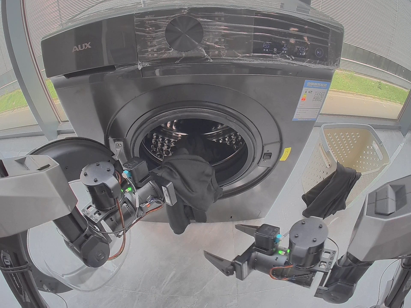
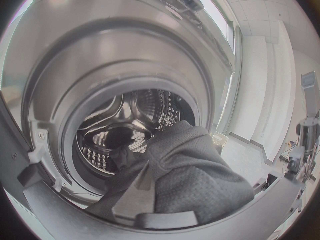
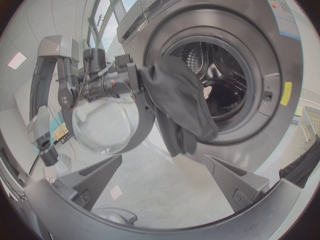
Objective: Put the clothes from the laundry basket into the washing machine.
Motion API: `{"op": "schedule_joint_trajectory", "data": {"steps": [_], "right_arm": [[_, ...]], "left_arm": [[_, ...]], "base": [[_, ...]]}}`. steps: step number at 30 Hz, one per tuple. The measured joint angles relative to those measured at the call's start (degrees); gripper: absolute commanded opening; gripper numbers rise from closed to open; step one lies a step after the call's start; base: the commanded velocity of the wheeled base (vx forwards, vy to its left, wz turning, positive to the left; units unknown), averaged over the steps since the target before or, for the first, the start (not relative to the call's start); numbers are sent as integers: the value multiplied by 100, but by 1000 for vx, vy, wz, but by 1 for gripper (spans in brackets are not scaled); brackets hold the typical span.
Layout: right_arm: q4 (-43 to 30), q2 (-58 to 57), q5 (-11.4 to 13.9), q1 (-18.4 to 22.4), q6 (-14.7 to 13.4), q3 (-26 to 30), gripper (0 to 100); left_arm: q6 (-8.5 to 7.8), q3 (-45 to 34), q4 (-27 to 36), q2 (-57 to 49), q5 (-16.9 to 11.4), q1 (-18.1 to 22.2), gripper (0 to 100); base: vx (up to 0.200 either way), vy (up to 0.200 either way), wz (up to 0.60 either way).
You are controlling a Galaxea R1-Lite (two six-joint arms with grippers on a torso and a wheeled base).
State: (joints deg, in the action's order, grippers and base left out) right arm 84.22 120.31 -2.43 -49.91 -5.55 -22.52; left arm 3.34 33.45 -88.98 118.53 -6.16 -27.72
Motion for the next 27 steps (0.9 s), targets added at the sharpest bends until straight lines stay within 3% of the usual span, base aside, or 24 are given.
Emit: {"op": "schedule_joint_trajectory", "data": {"steps": [4, 10, 15, 27], "right_arm": [[29, -372, 16, 40, 35, 638, 100], [54, -920, -15, 471, 35, 1084, 100], [57, -1150, -22, 844, 20, 1191, 100], [323, -1243, 7, 1091, 7, 1226, 100]], "left_arm": [[-44, -212, -4, -277, 6, -80, 0], [-59, -746, 0, -734, 74, -251, 0], [-77, -961, -2, -929, 474, -284, 0], [-116, -1367, 2, -992, 684, -321, 0]], "base": [[0, 0, 0], [0, 0, 0], [0, 0, 0], [0, 0, 0]]}}
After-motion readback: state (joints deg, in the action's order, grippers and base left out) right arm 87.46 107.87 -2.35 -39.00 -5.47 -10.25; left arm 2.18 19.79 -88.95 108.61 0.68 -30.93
